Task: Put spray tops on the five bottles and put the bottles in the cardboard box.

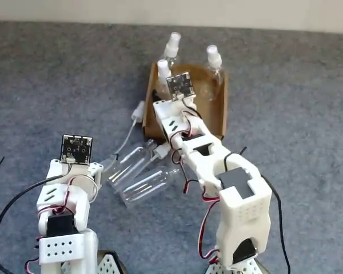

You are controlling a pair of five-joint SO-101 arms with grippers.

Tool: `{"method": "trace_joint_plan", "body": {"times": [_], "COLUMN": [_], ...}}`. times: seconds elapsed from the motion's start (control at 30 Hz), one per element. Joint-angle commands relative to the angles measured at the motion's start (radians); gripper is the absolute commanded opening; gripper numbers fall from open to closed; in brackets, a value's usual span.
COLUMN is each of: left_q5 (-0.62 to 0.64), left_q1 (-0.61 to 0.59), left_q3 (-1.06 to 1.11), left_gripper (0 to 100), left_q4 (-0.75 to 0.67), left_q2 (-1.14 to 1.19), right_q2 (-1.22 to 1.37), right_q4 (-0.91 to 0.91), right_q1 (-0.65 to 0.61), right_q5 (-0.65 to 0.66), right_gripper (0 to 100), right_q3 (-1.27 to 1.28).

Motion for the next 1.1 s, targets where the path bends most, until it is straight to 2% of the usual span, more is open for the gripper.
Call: {"method": "trace_joint_plan", "body": {"times": [0.0,0.4,0.57,0.73,0.93,1.07], "left_q5": [-0.012,-0.012,-0.012,-0.012,-0.012,-0.012], "left_q1": [-0.012,-0.012,-0.012,-0.012,-0.012,-0.012], "left_q3": [-0.005,-0.005,-0.005,-0.005,-0.005,-0.005], "left_gripper": [36,36,36,36,36,36], "left_q4": [-0.031,-0.031,-0.031,-0.031,-0.031,-0.031], "left_q2": [-0.015,-0.015,-0.015,-0.015,-0.013,-0.013], "right_q2": [-0.048,-0.05,-0.05,-0.051,-0.166,-0.234], "right_q4": [-0.004,-0.004,-0.002,-0.002,0.012,0.012], "right_q1": [-0.008,-0.007,-0.004,-0.002,-0.002,0.004], "right_q5": [0.014,0.014,0.014,0.014,0.008,-0.043], "right_gripper": [17.0,17.5,21.7,21.7,22.0,22.1], "right_q3": [0.001,0.001,0.002,0.002,0.076,0.102]}}
